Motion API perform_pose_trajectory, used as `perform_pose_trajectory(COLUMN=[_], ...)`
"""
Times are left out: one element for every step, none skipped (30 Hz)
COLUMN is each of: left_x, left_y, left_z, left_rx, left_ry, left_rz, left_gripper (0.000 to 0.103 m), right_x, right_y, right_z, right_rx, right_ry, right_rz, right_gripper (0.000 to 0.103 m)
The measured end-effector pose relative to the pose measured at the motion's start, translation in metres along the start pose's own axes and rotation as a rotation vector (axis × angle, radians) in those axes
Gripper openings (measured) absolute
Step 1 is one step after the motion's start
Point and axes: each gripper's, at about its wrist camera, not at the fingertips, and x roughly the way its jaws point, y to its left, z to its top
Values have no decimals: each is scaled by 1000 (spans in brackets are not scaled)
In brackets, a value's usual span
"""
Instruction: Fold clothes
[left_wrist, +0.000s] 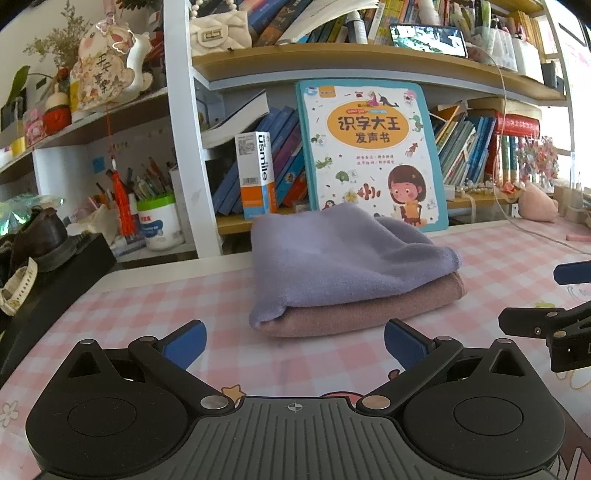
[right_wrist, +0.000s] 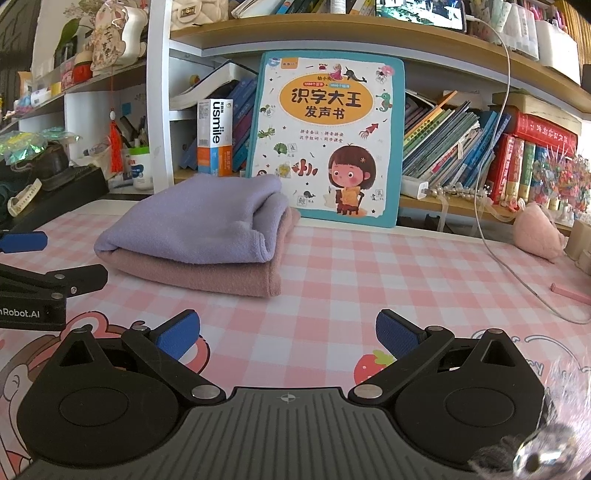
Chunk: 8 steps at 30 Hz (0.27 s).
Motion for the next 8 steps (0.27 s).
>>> perform_pose_trajectory(left_x=[0,0,0,0,0,1,1,2], left_y=[0,0,0,0,0,0,0,0], left_z=[0,0,0,0,0,0,0,0], left_rx=[0,-1,0,0,1,1,1,1], left_ry=[0,0,1,1,2,3,5,7], left_rz=[0,-1,-1,-1,-1,0,1,1], left_gripper=[103,103,103,103,103,103,103,103], right_x=[0,0,0,0,0,0,0,0], right_y=[0,0,0,0,0,0,0,0], right_z=[0,0,0,0,0,0,0,0], right_rx=[0,0,-1,-1,-1,-1,-1,-1], right_ry=[0,0,1,1,1,1,1,1], right_rz=[0,0,0,0,0,0,0,-1], right_gripper=[102,102,102,102,102,102,102,102])
